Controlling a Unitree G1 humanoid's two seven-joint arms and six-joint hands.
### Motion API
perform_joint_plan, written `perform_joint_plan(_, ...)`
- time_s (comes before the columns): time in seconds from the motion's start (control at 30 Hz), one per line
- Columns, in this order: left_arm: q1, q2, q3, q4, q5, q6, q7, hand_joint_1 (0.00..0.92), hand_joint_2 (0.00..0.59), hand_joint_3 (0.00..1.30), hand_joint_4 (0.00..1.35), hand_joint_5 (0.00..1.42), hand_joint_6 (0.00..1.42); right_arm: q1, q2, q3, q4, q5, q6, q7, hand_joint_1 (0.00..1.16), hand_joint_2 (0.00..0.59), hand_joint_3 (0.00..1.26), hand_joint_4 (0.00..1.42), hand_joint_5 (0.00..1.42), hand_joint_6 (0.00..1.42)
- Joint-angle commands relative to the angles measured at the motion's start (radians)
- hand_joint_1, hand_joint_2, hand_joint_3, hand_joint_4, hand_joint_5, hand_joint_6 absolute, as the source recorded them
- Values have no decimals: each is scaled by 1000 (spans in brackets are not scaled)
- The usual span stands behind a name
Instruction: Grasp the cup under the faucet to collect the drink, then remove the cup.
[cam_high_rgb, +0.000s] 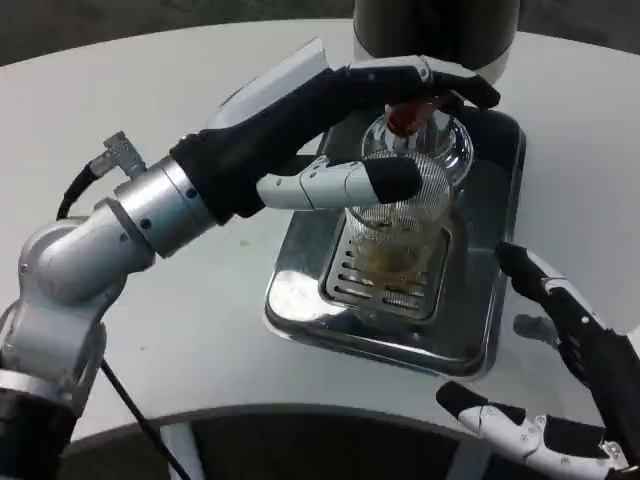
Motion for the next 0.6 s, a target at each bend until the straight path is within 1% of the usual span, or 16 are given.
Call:
perform_joint_plan(0.03,61,28,-47,40,62,14,-49,0,43,354,198,269,176,-32,20,12,59,-1,-37,-39,887,184,107,86,79,214)
perform_joint_plan(0.27,50,35,-51,43,71,7,-48,0,44,369,207,273,176,-76,37,27,130,-7,-68,-77,891,167,94,67,55,198)
perform_joint_plan(0.6,49,49,-62,45,81,-3,-37,0,44,381,217,283,176,-138,56,42,213,-8,-95,-126,892,166,84,61,50,182)
